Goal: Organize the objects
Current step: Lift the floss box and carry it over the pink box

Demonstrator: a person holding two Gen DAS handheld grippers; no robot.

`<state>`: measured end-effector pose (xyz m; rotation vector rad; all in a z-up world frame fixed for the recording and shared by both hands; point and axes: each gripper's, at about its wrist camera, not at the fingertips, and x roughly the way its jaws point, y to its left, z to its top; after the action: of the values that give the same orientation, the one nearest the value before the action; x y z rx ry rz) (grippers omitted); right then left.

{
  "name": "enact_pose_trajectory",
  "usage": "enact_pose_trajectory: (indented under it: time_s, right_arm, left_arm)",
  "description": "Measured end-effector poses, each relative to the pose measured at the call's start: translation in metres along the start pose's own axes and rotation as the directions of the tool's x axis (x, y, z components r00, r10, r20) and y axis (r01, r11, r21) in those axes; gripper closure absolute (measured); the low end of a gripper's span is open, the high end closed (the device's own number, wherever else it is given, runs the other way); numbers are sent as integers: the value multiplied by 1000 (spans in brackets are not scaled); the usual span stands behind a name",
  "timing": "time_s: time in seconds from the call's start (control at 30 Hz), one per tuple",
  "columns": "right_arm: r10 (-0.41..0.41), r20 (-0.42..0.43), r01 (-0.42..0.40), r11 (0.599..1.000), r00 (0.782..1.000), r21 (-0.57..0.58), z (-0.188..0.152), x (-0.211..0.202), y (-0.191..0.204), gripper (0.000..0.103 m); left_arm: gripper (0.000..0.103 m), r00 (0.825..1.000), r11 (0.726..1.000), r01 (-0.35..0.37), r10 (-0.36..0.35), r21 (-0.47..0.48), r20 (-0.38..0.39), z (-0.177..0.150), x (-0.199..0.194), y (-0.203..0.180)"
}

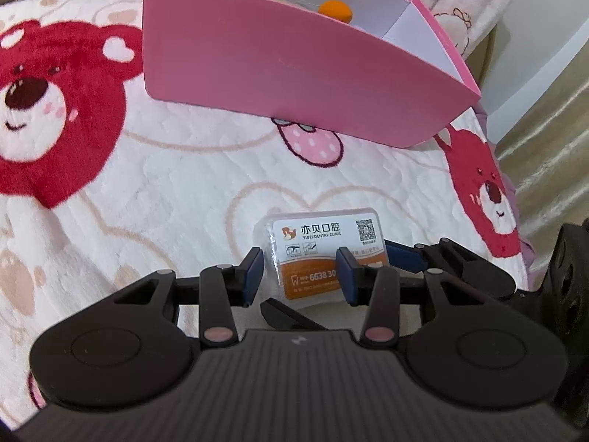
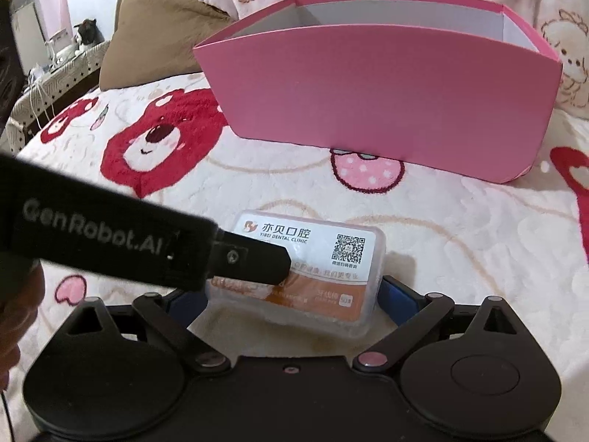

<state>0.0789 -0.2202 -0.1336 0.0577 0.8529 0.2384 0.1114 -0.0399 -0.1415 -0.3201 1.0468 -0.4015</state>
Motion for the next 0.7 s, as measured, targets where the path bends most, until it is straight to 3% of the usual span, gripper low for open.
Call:
enact_pose_trajectory:
  time_s: [0.23,0.7]
  right_arm:
    - [-38,13,38,997,999,-70,-14,-7,11,3]
    - [-25,66,23,999,998,38,-13,-32,21,4]
  left_arm:
    - [65,999,999,50,-50,-16,-10,-8,-3,7]
    - [66,999,998,49,-49,29,-7,-7,-38,-6]
